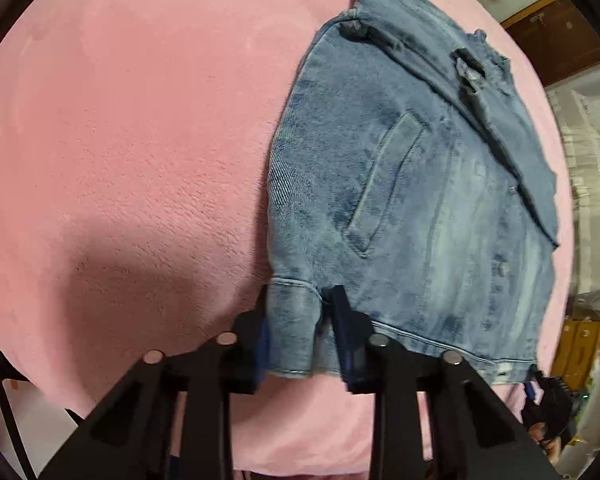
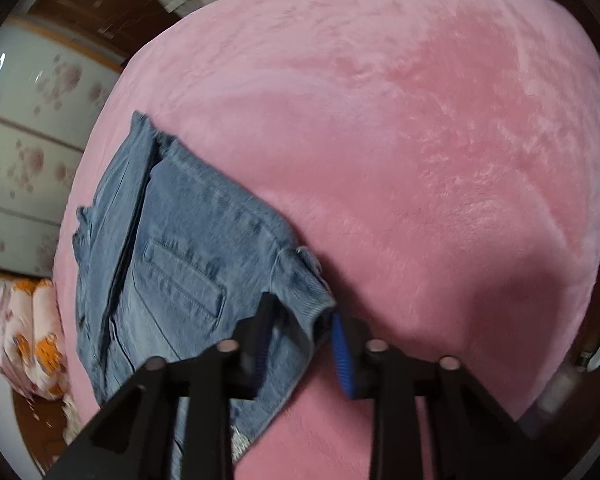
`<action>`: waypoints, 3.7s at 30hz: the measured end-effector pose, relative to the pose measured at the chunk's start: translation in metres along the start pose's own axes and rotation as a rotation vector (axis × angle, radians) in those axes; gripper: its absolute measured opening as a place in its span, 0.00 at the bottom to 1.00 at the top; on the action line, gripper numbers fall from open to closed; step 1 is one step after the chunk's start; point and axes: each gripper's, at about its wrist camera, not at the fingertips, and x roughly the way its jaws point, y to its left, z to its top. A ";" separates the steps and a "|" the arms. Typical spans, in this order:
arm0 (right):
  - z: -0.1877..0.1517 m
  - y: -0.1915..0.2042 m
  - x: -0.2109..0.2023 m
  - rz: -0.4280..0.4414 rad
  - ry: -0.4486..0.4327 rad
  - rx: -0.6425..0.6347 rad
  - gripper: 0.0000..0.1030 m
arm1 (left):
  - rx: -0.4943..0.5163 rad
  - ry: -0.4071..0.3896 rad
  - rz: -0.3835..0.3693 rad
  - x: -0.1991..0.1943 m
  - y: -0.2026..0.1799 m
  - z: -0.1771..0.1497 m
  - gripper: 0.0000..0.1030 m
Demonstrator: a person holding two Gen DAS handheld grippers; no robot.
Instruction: Fold large clothes
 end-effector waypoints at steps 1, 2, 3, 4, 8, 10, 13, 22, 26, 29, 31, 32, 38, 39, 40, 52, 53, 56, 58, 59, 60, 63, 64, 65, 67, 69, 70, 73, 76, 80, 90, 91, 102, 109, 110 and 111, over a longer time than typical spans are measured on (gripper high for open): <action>-0.001 0.002 -0.004 0.003 -0.008 -0.023 0.18 | -0.012 0.003 -0.006 0.000 -0.006 -0.002 0.18; -0.002 0.004 -0.007 0.009 -0.013 -0.041 0.13 | -0.032 0.012 -0.019 -0.003 -0.004 -0.001 0.16; -0.002 0.007 -0.011 0.011 -0.018 -0.057 0.12 | -0.065 0.020 -0.034 -0.005 -0.002 0.000 0.16; -0.002 0.009 -0.014 0.027 -0.021 -0.073 0.11 | -0.094 0.023 -0.050 -0.005 -0.004 0.003 0.15; 0.002 0.023 -0.023 0.085 -0.015 -0.130 0.07 | -0.213 0.017 -0.094 -0.015 -0.003 0.001 0.13; 0.004 0.032 -0.027 0.130 0.001 -0.140 0.06 | -0.248 0.011 -0.094 -0.020 -0.009 0.000 0.13; 0.014 0.052 -0.032 0.220 0.039 -0.151 0.05 | -0.259 -0.022 -0.104 -0.034 -0.025 0.002 0.12; 0.056 0.135 -0.043 0.427 0.177 -0.246 0.05 | -0.309 -0.142 -0.136 -0.095 -0.093 0.029 0.11; 0.084 0.178 -0.060 0.523 0.173 -0.323 0.04 | -0.341 -0.225 -0.123 -0.139 -0.119 0.048 0.10; 0.106 0.203 -0.072 0.572 0.145 -0.365 0.04 | -0.359 -0.266 -0.150 -0.168 -0.136 0.065 0.10; 0.121 0.220 -0.079 0.590 0.120 -0.385 0.04 | -0.367 -0.278 -0.169 -0.181 -0.143 0.079 0.10; 0.127 0.225 -0.080 0.598 0.113 -0.389 0.04 | -0.371 -0.286 -0.181 -0.186 -0.147 0.086 0.10; 0.162 0.251 -0.073 0.615 0.059 -0.362 0.04 | -0.378 -0.329 -0.189 -0.198 -0.168 0.141 0.10; 0.167 0.256 -0.067 0.617 0.054 -0.349 0.04 | -0.378 -0.334 -0.193 -0.196 -0.170 0.151 0.10; 0.170 0.259 -0.064 0.616 0.050 -0.340 0.04 | -0.380 -0.340 -0.189 -0.194 -0.172 0.161 0.10; 0.205 0.309 0.034 0.536 -0.060 -0.250 0.05 | -0.401 -0.318 -0.181 -0.099 -0.177 0.289 0.09; 0.207 0.315 0.046 0.505 -0.073 -0.260 0.05 | -0.383 -0.303 -0.166 -0.083 -0.179 0.302 0.09; 0.208 0.332 0.077 0.417 -0.104 -0.316 0.05 | -0.353 -0.264 -0.120 -0.045 -0.185 0.332 0.09; 0.206 0.339 0.100 0.366 -0.113 -0.339 0.05 | -0.363 -0.243 -0.107 -0.020 -0.184 0.345 0.09; 0.206 0.341 0.112 0.347 -0.107 -0.341 0.05 | -0.368 -0.240 -0.103 -0.009 -0.183 0.349 0.10; 0.206 0.342 0.120 0.332 -0.103 -0.338 0.05 | -0.373 -0.237 -0.096 0.000 -0.182 0.353 0.10; 0.209 0.342 0.145 0.295 -0.094 -0.310 0.06 | -0.386 -0.212 -0.080 0.025 -0.177 0.362 0.11; 0.211 0.341 0.152 0.285 -0.083 -0.294 0.06 | -0.381 -0.203 -0.075 0.031 -0.177 0.364 0.12; 0.214 0.341 0.158 0.284 -0.074 -0.286 0.07 | -0.378 -0.201 -0.065 0.034 -0.178 0.365 0.14; 0.216 0.343 0.161 0.283 -0.072 -0.289 0.07 | -0.360 -0.198 -0.067 0.040 -0.180 0.367 0.21; 0.222 0.346 0.154 0.271 -0.110 -0.300 0.07 | -0.336 -0.208 -0.063 0.038 -0.185 0.369 0.35; 0.223 0.348 0.148 0.271 -0.124 -0.307 0.07 | -0.316 -0.223 -0.057 0.035 -0.187 0.369 0.36; 0.226 0.354 0.133 0.264 -0.147 -0.351 0.07 | -0.213 -0.282 -0.026 0.017 -0.206 0.369 0.52; 0.220 0.361 0.125 0.229 -0.135 -0.435 0.07 | -0.086 -0.298 0.003 0.003 -0.231 0.357 0.58; 0.200 0.358 0.121 0.165 -0.087 -0.553 0.07 | 0.034 -0.289 0.063 -0.006 -0.257 0.333 0.62; 0.175 0.320 0.138 0.006 -0.074 -0.737 0.41 | 0.237 -0.207 0.111 0.004 -0.286 0.257 0.67; 0.176 0.318 0.144 -0.006 -0.073 -0.745 0.41 | 0.253 -0.204 0.117 0.007 -0.290 0.250 0.68; 0.208 0.309 0.206 0.126 0.147 -0.723 0.04 | 0.289 -0.134 0.159 0.048 -0.324 0.195 0.68; 0.213 0.293 0.186 0.148 0.098 -0.745 0.02 | 0.343 -0.140 0.173 0.049 -0.354 0.179 0.68; 0.211 0.292 0.182 0.134 0.080 -0.757 0.01 | 0.350 -0.142 0.175 0.048 -0.356 0.178 0.68; 0.209 0.290 0.178 0.100 0.052 -0.777 0.00 | 0.358 -0.145 0.176 0.048 -0.359 0.176 0.68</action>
